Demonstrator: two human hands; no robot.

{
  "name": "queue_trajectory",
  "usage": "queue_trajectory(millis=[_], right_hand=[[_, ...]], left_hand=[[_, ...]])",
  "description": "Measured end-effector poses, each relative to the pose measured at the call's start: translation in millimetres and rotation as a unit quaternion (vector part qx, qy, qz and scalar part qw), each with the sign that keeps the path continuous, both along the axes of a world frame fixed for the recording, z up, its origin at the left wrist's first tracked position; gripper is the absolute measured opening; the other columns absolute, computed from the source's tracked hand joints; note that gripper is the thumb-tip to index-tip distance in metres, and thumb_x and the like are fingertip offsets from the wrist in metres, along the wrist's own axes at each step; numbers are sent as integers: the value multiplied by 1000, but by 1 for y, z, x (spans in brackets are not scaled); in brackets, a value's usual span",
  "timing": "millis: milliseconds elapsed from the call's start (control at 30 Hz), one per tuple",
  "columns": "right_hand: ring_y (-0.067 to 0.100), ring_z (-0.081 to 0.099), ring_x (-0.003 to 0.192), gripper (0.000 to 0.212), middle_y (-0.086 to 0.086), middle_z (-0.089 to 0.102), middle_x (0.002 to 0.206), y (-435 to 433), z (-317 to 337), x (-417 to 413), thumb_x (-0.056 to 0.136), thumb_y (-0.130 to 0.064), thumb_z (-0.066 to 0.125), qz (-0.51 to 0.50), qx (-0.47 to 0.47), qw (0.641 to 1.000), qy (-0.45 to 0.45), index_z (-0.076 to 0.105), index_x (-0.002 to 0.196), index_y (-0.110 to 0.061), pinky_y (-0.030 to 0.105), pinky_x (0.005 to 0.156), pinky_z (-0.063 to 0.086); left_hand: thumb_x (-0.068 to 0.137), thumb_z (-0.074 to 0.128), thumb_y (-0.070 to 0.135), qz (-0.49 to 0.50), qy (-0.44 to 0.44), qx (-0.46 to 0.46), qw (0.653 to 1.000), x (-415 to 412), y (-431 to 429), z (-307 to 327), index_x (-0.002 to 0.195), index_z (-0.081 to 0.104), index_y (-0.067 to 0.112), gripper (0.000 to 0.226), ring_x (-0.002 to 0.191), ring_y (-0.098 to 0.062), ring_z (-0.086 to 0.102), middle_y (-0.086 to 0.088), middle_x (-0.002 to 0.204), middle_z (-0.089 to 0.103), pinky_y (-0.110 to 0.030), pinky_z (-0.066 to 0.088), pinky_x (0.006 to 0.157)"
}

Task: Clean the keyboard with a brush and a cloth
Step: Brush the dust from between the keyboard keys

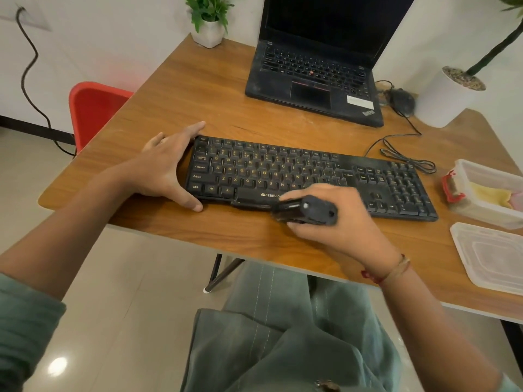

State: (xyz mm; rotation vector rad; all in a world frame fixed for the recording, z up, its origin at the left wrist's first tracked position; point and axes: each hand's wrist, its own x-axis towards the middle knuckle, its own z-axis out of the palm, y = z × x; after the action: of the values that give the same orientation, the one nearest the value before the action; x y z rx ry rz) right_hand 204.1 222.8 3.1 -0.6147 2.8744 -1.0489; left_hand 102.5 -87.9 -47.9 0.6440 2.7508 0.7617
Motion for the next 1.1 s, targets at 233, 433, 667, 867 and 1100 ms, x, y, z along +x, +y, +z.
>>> queue_trajectory(millis=[233,433,667,867,1100], right_hand=[[11,64,74,28,-2,69,84,-24,5,-13,72,-27,75,4,44,998,-52,71,95,-13,38,71,54],[12,63,72,34,-4,68,81,1,13,-7,65,-39,69,-43,97,993,-54,72,89,-16,32,65,54],[11,57,63,14,-3,61,68,-67,0,-14,71,-22,74,33,34,999,0,63,71,-13,32,58,47],[19,69,95,36,3,73,99,-28,31,-4,64,-4,80,63,-402,879,-249,72,98,-16,32,78,58],[20,61,64,32,10,67,72,-15,20,-7,67,-28,78,-98,28,993,-52,70,86,-3,31,59,49]], left_hand=[[32,71,78,-5,-6,-2,1000,1,1,4,152,-5,36,148,147,-19,15,1,159,20,-45,-6,121],[33,71,79,-6,1,-2,1000,-1,0,0,152,-4,37,147,147,-19,15,1,159,19,-47,-4,121],[33,71,78,0,-5,-7,1000,0,-1,1,151,-5,39,146,146,-18,15,2,159,19,-44,-6,121],[32,71,81,5,1,-2,1000,-2,-2,-3,150,-6,40,147,146,-20,17,1,158,22,-46,-5,121],[33,70,81,2,-2,-4,1000,-1,-2,-3,150,-6,40,146,147,-21,16,1,158,20,-45,-5,121]])
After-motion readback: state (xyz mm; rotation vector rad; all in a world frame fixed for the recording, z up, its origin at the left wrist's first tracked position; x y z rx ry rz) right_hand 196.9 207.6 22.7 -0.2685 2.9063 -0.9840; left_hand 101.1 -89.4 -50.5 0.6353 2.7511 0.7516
